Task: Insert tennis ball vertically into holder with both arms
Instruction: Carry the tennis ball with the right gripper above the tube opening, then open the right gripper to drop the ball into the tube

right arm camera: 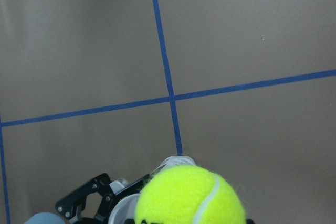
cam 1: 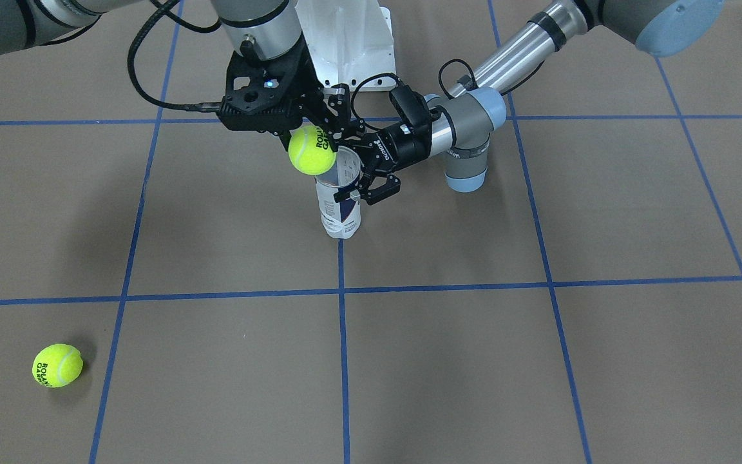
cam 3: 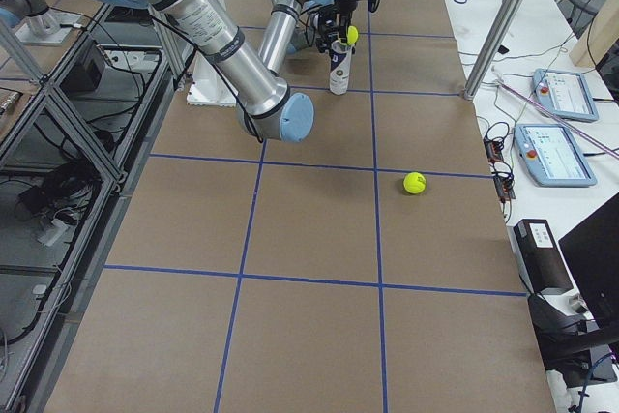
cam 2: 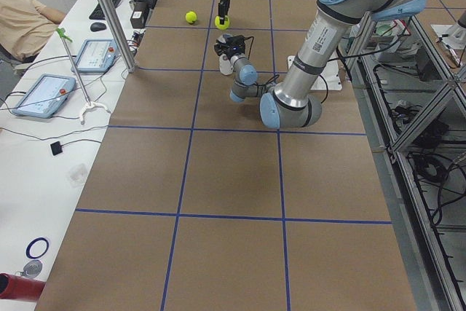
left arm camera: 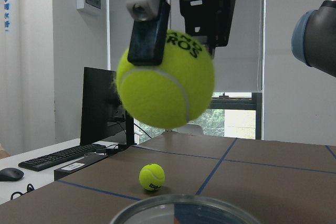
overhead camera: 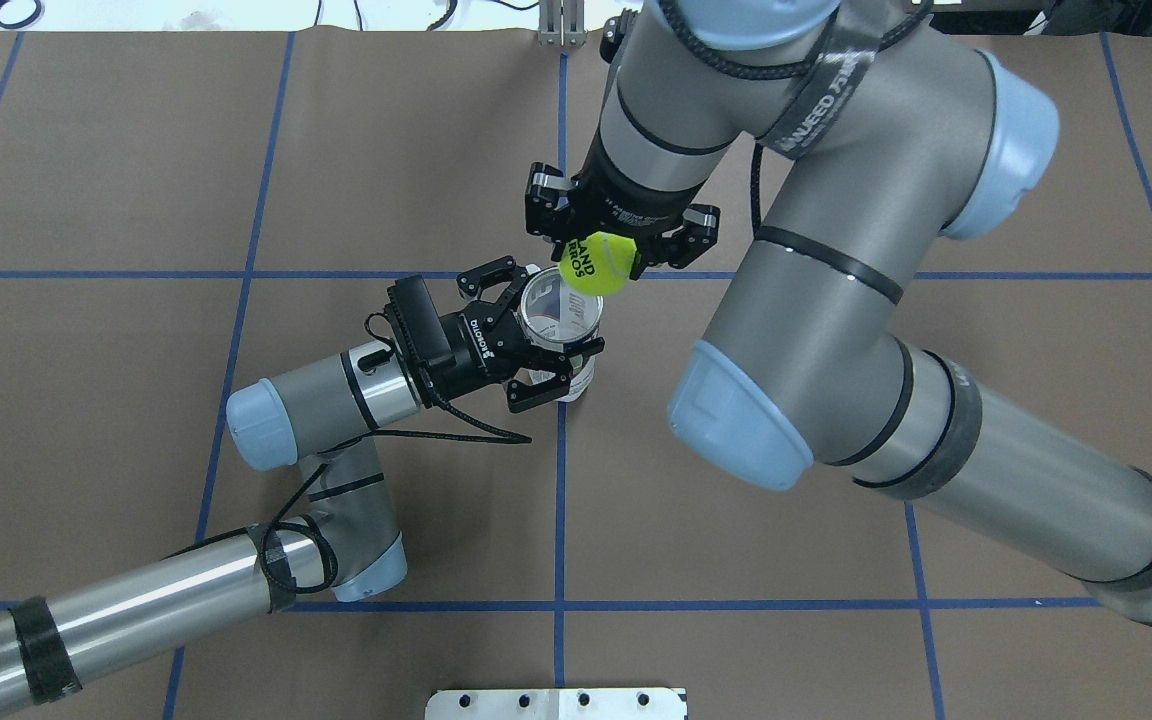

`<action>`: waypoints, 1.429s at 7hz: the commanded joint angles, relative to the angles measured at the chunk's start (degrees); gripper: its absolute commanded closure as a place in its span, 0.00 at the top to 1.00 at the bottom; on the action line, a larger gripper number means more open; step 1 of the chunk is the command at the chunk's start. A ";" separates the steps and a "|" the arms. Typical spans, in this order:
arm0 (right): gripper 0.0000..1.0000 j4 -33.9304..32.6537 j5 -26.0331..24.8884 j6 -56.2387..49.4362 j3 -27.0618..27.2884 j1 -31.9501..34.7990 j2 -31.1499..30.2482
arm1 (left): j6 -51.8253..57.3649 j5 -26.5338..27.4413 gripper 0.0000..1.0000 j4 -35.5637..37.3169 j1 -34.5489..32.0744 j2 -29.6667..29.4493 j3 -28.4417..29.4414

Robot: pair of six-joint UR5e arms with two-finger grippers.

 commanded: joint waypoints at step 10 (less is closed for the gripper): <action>1.00 -3.11 -6.65 -4.09 0.02 -3.38 -0.01 | 0.00 0.00 0.90 0.00 0.01 -0.09 0.00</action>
